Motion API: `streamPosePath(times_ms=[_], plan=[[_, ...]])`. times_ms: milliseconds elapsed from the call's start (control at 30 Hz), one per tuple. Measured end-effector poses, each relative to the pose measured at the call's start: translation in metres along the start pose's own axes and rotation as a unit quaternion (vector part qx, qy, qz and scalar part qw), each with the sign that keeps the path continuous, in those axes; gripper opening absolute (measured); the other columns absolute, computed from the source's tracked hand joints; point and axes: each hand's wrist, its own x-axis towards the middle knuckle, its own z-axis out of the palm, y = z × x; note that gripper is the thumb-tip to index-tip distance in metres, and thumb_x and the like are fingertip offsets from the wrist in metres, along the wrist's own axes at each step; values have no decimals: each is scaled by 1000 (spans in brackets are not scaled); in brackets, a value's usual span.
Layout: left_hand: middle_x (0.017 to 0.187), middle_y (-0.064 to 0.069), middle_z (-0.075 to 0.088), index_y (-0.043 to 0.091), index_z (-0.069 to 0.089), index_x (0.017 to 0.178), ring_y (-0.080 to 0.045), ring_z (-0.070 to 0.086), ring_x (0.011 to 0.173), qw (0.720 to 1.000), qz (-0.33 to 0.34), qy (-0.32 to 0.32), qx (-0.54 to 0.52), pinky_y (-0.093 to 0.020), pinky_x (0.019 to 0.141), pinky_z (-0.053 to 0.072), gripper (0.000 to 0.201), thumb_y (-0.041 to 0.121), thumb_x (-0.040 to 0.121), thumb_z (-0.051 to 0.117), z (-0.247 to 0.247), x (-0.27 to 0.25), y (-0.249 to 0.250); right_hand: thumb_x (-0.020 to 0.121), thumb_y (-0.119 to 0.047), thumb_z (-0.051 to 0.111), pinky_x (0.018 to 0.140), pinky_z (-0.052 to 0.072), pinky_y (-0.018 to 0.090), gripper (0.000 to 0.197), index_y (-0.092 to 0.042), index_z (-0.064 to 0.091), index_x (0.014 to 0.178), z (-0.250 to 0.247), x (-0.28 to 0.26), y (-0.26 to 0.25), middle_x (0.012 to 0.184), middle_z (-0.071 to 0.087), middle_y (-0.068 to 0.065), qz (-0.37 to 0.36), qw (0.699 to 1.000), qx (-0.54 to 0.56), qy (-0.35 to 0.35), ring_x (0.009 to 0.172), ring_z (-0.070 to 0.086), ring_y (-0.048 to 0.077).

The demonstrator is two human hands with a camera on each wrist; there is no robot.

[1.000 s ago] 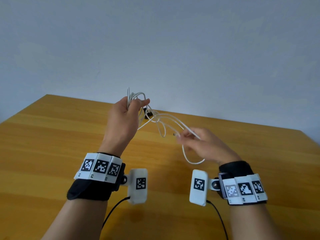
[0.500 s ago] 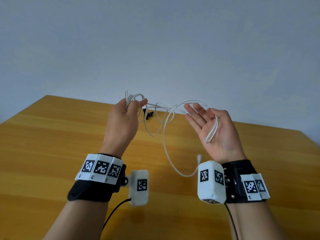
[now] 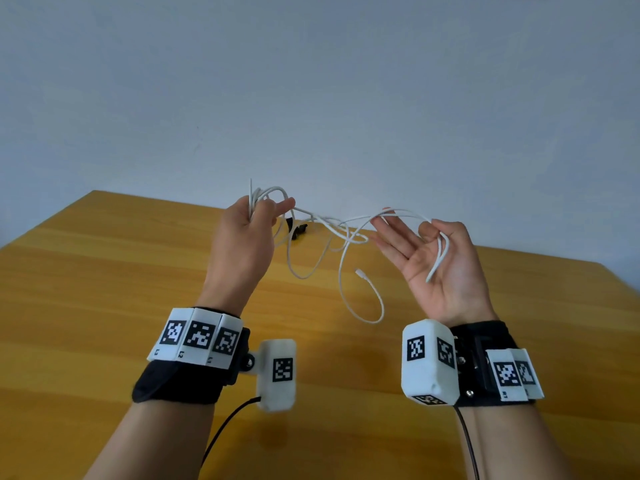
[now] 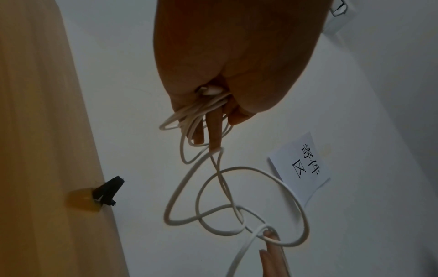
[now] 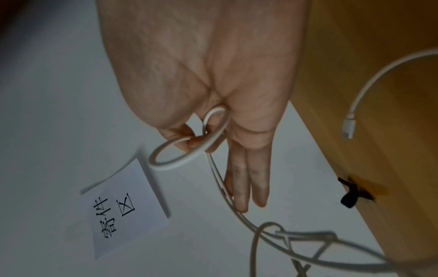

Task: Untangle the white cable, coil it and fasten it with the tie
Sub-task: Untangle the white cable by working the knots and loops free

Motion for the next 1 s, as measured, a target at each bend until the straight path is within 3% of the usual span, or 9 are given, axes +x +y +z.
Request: streamPosePath(times_ms=[133,200,300,367,433,533,767,867,1000], plan=[[103,22,76,24,77,102,-14,49,91,1000,15,7,-12,-32,72,40,34,31,98,43,-2,2,-2,101,-18,43,100,52,59,43,-12,53,60,-3,1,-1,115,68,28,23,1000,-11,-3,120,66,47],[110,25,76,17,75,105,-14,51,90,1000,24,5,-11,-28,69,40,35,30,99,43,-3,3,-3,101,-19,42,101,52,59,42,-12,52,61,-4,1,0,115,69,24,24,1000,0,-13,122,65,48],[113,24,75,5,70,113,-6,65,92,999,32,-3,0,-25,75,46,41,31,99,42,-2,4,-5,101,-23,40,101,52,61,40,-13,50,63,-7,2,1,117,67,20,21,999,26,-41,126,62,49],[113,23,75,-2,65,115,2,68,97,999,35,-12,3,-27,80,48,43,31,100,42,0,4,-5,97,-24,45,100,51,64,35,-13,51,64,-8,3,2,117,65,19,23,997,47,-60,127,59,52],[113,23,76,-4,65,115,0,68,95,999,37,-16,5,-31,82,47,43,30,100,43,2,2,-5,94,-26,47,98,50,69,34,-14,52,62,-10,3,2,114,63,17,25,996,50,-72,127,58,55],[112,24,76,10,73,111,-9,64,93,999,35,-11,4,-32,85,46,38,31,100,42,3,0,-2,98,-28,42,99,44,74,41,-15,52,61,-11,3,2,111,62,16,29,996,46,-76,127,56,58],[114,14,77,28,75,100,2,66,115,999,34,-28,-30,-26,102,49,32,27,103,44,4,-5,4,104,-30,36,97,45,74,40,-16,44,68,-8,-1,2,106,62,15,31,997,48,-54,124,57,61],[113,13,78,25,74,101,1,67,115,998,26,-30,-55,-21,103,48,31,24,105,43,5,-7,9,103,-29,38,98,50,67,38,-17,46,67,-9,0,3,112,65,12,27,998,31,-42,127,59,53],[112,12,78,16,72,102,-2,67,115,997,15,-20,-74,-20,104,48,30,21,105,43,2,-7,10,94,-22,37,110,46,51,42,-17,59,58,-4,-5,2,119,72,7,-16,999,49,-18,131,62,29]])
